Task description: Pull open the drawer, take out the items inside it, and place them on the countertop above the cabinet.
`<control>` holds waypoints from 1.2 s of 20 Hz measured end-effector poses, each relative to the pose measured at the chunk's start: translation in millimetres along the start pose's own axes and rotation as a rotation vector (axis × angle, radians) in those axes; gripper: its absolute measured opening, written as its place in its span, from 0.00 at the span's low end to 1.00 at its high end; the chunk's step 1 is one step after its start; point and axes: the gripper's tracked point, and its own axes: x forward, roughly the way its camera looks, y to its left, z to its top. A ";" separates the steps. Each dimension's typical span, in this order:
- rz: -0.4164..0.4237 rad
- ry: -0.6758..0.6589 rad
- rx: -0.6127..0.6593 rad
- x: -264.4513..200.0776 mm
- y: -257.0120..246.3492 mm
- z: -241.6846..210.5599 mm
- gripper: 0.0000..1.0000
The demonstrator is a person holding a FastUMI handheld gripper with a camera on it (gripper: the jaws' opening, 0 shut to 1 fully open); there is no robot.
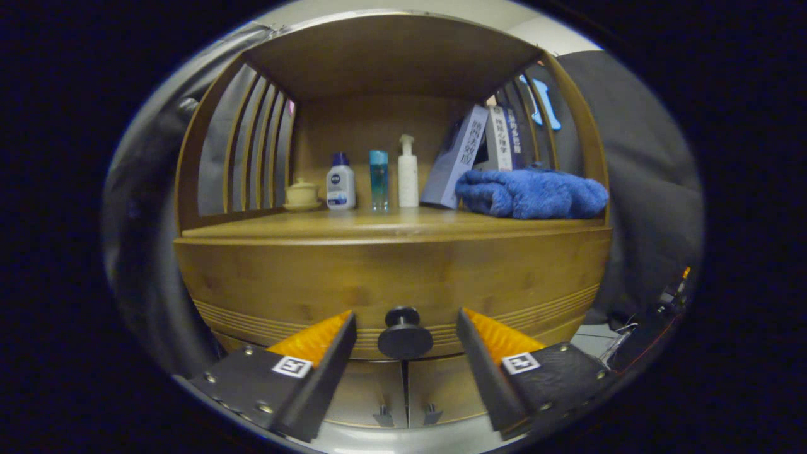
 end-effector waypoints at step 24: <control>0.002 -0.023 -0.052 -96.5 -7.5 -15.4 0.32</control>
